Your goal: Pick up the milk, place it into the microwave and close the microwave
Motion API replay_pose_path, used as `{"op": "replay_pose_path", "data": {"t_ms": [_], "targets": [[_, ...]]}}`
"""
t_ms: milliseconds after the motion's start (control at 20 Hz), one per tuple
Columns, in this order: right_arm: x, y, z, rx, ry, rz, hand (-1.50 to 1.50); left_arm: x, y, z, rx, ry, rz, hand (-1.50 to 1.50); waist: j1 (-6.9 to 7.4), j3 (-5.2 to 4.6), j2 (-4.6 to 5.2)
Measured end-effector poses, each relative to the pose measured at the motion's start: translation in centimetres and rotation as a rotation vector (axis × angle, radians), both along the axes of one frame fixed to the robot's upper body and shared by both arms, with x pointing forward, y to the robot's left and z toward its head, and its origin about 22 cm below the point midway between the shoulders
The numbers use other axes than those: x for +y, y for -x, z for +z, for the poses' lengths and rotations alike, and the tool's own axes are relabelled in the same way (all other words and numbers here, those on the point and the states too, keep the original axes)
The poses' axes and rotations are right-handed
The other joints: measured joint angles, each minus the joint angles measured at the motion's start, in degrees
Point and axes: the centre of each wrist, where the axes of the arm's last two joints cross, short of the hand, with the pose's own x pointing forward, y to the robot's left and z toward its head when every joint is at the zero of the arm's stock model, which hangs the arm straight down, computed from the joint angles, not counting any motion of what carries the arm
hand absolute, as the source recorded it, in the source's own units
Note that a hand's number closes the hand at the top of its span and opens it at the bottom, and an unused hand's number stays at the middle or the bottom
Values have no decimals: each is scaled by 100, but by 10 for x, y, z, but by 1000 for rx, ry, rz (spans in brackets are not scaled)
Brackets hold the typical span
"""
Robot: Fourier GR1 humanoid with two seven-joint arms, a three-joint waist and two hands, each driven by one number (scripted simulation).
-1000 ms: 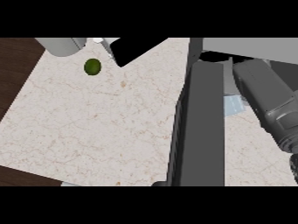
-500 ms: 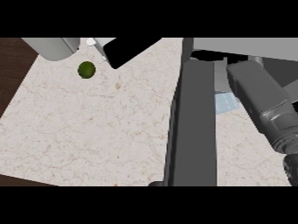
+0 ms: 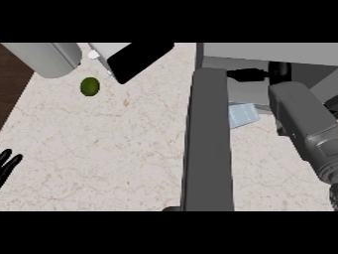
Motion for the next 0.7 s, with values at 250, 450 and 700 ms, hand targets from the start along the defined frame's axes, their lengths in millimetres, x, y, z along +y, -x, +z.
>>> {"op": "replay_pose_path", "data": {"t_ms": [250,450,700], "targets": [[-12,11,-21,26,-127,123,-150,-16,-3,-15,22,8,-99,-150,-165,-1,-67],[-2,19,-38,44,-249,216,-150,-27,-9,-26,60,-10,-185,-150,-273,-5,-122],[6,38,-72,61,-399,304,-150,-44,-17,-33,79,-54,-249,-150,-405,-12,-192]]}}
